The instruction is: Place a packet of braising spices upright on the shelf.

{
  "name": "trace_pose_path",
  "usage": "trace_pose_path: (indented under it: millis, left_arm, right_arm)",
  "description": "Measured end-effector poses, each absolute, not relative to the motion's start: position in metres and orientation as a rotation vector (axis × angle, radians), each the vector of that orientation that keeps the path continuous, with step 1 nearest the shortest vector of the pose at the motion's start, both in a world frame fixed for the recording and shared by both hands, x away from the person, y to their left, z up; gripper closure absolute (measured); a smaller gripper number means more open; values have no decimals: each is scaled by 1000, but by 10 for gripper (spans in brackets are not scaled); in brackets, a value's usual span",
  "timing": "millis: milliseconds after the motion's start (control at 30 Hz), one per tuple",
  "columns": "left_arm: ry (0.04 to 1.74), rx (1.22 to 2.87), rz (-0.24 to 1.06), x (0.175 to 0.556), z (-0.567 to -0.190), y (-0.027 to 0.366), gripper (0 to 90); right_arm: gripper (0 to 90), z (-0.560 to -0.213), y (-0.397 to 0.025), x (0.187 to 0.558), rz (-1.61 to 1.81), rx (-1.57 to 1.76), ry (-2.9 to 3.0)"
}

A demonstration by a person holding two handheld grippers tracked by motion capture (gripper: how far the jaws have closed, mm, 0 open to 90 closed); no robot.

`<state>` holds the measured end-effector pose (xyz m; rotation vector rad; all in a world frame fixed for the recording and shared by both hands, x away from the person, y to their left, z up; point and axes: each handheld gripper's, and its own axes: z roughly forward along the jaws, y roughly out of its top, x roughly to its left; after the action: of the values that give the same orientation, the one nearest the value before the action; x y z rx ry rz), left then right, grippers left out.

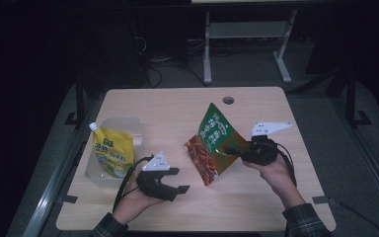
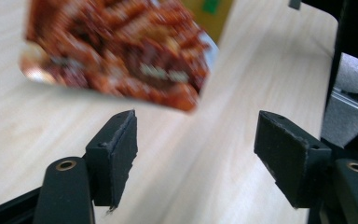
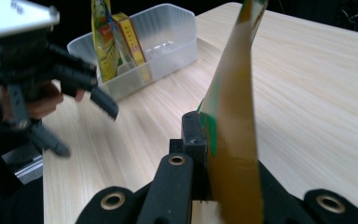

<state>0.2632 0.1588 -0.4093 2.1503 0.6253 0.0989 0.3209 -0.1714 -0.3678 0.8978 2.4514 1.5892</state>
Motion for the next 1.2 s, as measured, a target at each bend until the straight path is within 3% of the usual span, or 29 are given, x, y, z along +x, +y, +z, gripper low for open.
trace_pose_path:
  millis: [600, 1200]
  left_arm:
    - [560, 2191, 59, 242, -426, 156, 242]
    - [505, 2231, 17, 238, -433, 149, 237]
  right_arm:
    - [900, -322, -120, 357, 1596, 795, 2471]
    - [900, -275, -35, 408, 1619, 538, 2552]
